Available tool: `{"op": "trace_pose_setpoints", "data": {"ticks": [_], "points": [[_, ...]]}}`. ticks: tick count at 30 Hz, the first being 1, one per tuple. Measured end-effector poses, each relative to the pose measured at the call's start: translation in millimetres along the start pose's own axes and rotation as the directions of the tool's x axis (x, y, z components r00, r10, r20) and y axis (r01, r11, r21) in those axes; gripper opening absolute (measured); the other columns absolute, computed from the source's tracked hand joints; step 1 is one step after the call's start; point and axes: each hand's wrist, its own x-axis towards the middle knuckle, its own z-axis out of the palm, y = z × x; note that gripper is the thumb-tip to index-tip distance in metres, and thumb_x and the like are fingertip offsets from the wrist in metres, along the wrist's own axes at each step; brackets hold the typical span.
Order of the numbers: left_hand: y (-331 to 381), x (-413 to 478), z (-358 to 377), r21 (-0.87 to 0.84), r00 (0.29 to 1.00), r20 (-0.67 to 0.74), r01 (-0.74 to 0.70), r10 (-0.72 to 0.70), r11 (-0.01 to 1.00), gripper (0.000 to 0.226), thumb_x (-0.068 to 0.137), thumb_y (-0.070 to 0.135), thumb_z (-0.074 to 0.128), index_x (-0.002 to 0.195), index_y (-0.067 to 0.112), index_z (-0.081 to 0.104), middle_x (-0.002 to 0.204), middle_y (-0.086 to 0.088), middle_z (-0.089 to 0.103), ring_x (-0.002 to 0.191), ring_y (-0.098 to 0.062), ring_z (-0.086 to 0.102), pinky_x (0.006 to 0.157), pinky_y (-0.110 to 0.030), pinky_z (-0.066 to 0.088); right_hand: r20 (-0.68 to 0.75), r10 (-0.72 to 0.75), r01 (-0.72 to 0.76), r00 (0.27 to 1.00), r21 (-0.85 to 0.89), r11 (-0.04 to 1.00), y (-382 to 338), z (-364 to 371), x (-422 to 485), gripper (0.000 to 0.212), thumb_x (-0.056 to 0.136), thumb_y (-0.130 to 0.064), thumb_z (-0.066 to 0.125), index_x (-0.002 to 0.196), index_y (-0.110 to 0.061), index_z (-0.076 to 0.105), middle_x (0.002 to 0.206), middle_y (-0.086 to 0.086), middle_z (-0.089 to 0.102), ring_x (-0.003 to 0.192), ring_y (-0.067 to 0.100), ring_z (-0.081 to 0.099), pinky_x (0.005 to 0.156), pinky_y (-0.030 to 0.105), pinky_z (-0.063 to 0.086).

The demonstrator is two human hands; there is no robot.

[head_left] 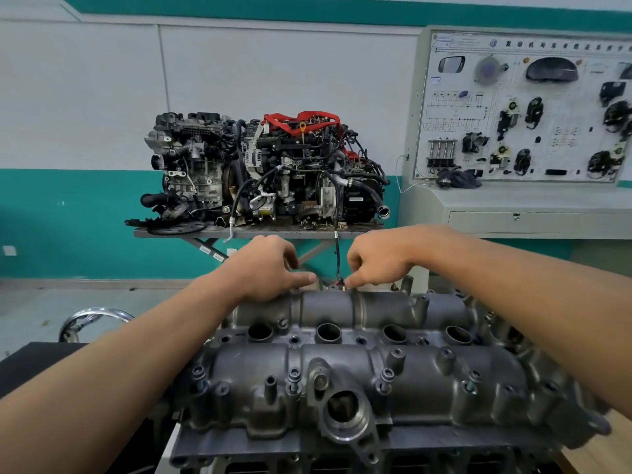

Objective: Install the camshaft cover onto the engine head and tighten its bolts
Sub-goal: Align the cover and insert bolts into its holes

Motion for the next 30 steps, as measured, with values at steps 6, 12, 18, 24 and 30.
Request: {"op": "trace_pose_setpoints", "data": {"ticks": [6, 12, 18, 24, 30], "points": [[1.2, 1.8, -6.9, -0.111, 0.995, 0.09, -0.031, 0.041, 0.993, 0.004, 0.087, 0.024, 0.077, 0.083, 0.022, 0.078, 0.077, 0.011, 0.074, 0.069, 0.002, 0.065, 0.066, -0.014, 0.047, -0.05, -0.012, 0.008, 0.999, -0.072, 0.997, -7.5, 7.3, 2.4, 0.058, 0.103, -0.049, 0.038, 0.062, -0.011, 0.055, 0.064, 0.003, 0.054, 0.064, 0.024, 0.053, 0.062, 0.034, 0.039], [-3.6, -1.5, -8.6, -0.178, 0.98, 0.185, -0.043, 0.076, 0.983, 0.015, 0.091, 0.02, 0.07, 0.104, 0.025, 0.075, 0.095, 0.015, 0.074, 0.089, 0.005, 0.067, 0.073, -0.003, 0.044, -0.035, 0.085, -0.08, 0.996, 0.109, 0.991, -3.7, 7.9, 0.4, 0.071, 0.095, -0.068, 0.036, 0.07, -0.007, 0.064, 0.078, 0.01, 0.067, 0.074, 0.029, 0.063, 0.074, 0.037, 0.051], [-4.2, 1.7, -8.7, -0.119, 0.996, 0.089, -0.014, 0.024, 0.993, 0.012, 0.084, 0.033, 0.079, 0.085, 0.021, 0.08, 0.08, 0.009, 0.076, 0.075, -0.004, 0.068, 0.07, -0.021, 0.05, 0.022, -0.004, 0.004, 1.0, -0.005, 1.0, -5.7, 1.0, 3.8, 0.04, 0.1, -0.04, 0.049, 0.073, -0.012, 0.061, 0.073, 0.004, 0.062, 0.068, 0.022, 0.055, 0.064, 0.034, 0.045], [-4.9, -3.7, -14.8, -0.225, 0.971, 0.222, -0.043, 0.094, 0.973, 0.035, 0.089, 0.006, 0.066, 0.117, 0.026, 0.072, 0.1, 0.012, 0.075, 0.087, 0.008, 0.067, 0.079, -0.009, 0.05, -0.079, 0.044, -0.044, 0.996, 0.005, 0.999, -9.5, 6.8, -1.0, 0.066, 0.103, -0.054, 0.029, 0.057, -0.012, 0.049, 0.062, 0.005, 0.052, 0.061, 0.023, 0.051, 0.064, 0.035, 0.042], [-14.1, 5.8, -31.2, -0.762, 0.935, -0.07, 0.175, -0.347, 0.624, 0.013, 0.092, 0.011, 0.058, 0.092, 0.008, 0.071, 0.064, -0.001, 0.066, 0.044, -0.007, 0.041, 0.043, -0.019, 0.029, -0.289, 0.084, -0.031, 0.954, 0.184, 0.982, -7.3, -7.2, -6.5, 0.067, 0.1, -0.062, 0.028, 0.06, -0.012, 0.045, 0.058, 0.006, 0.049, 0.054, 0.023, 0.048, 0.06, 0.035, 0.045]]}}
